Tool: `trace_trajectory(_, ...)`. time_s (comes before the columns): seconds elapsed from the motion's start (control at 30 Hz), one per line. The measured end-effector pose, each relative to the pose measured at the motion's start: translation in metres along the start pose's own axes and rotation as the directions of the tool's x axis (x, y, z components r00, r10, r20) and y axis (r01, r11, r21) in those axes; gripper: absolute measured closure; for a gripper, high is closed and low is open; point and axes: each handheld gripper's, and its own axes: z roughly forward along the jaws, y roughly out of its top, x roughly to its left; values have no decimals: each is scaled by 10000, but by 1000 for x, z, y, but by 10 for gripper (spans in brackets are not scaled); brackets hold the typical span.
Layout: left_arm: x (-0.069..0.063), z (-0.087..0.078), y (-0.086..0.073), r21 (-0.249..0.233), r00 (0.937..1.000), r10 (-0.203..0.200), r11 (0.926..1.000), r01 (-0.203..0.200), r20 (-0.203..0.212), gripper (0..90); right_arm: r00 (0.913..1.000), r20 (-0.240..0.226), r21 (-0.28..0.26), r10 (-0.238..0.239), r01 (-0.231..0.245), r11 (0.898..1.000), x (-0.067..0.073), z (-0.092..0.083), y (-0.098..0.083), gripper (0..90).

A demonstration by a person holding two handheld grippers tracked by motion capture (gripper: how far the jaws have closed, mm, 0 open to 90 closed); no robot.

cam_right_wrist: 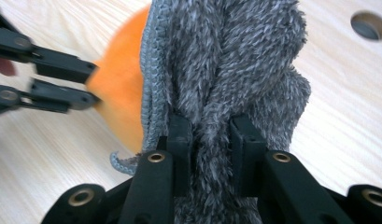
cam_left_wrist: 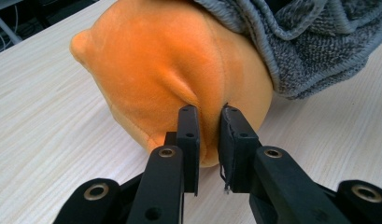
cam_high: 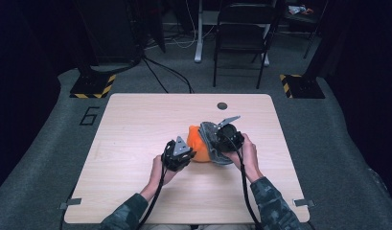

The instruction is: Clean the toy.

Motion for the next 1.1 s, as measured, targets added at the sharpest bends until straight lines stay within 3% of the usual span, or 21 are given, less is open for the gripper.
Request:
trace_trajectory(0.17,0,0,0,30,10000,19,10000,-19,4,790,9990,70,322,433,-435,9985,-13,4,-6,728)
trace_trajectory(0.27,2,0,0,43,10000,-21,10000,21,48,789,9967,536,727,605,-644,9953,-22,10,-11,728)
trace_trajectory(0.4,1,0,0,58,10000,-24,10000,23,26,789,9925,626,964,1050,-1107,9892,-32,21,-20,728)
trace_trajectory(0.73,0,1,-1,32,10000,52,10000,-52,-32,789,9894,895,1623,1140,-1274,9785,-38,42,-31,728)
trace_trajectory(0.9,2,0,-1,32,10000,-80,10000,80,-22,789,9888,1037,1520,1077,-1227,9807,-40,31,-27,729)
trace_trajectory(0.97,4,0,-2,18,9999,-134,9999,134,-10,788,9881,1109,1241,1067,-1203,9850,-38,21,-22,729)
trace_trajectory(1.1,3,0,-2,14,9999,-135,9999,135,-15,789,9918,824,605,975,-1027,9929,-29,1,-11,729)
